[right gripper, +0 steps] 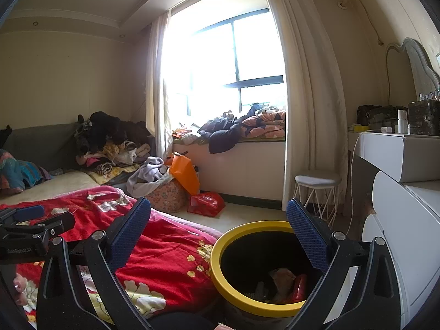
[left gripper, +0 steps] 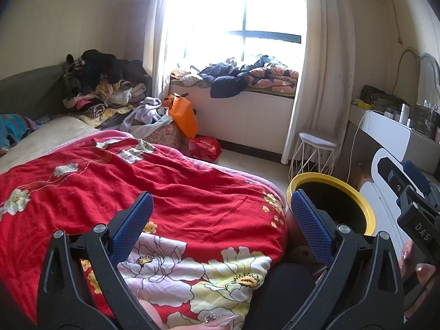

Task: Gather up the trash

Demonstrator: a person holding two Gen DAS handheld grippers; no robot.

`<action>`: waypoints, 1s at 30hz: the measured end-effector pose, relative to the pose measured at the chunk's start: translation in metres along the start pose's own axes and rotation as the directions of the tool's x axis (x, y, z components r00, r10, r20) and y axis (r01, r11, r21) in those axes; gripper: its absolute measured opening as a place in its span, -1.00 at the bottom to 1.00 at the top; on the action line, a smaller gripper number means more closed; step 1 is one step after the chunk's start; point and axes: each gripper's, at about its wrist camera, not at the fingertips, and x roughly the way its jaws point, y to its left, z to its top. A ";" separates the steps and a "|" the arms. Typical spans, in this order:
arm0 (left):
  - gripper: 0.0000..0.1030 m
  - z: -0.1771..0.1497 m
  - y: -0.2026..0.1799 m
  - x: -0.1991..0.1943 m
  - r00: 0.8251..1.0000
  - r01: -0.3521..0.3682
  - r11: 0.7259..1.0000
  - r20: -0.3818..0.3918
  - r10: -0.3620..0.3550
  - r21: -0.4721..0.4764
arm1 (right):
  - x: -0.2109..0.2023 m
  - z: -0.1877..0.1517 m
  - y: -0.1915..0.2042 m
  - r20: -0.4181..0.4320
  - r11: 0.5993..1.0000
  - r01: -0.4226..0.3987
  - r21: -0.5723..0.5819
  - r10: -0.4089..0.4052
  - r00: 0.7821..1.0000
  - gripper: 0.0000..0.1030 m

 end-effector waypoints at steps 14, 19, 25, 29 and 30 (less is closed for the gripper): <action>0.79 0.001 -0.003 0.002 1.000 0.001 1.000 -0.002 -0.001 0.002 | 0.000 0.001 -0.001 0.002 1.000 0.003 0.005 -0.003 1.000 0.88; 0.79 0.001 -0.004 0.002 1.000 0.003 1.000 -0.004 -0.003 0.000 | 0.000 0.001 -0.001 0.002 1.000 0.002 0.005 -0.002 1.000 0.88; 0.79 -0.003 -0.003 0.006 0.999 0.016 1.000 -0.029 -0.016 -0.007 | -0.001 0.003 0.000 0.003 1.000 -0.004 0.006 0.004 1.000 0.88; 0.79 -0.009 0.003 0.004 0.999 0.009 1.000 -0.049 -0.009 -0.010 | 0.004 0.013 0.005 -0.021 0.998 -0.052 0.020 0.052 0.998 0.88; 0.79 -0.010 0.006 0.004 0.998 0.005 1.000 -0.058 -0.006 -0.018 | 0.008 0.016 0.008 -0.035 0.997 -0.074 0.024 0.075 0.997 0.88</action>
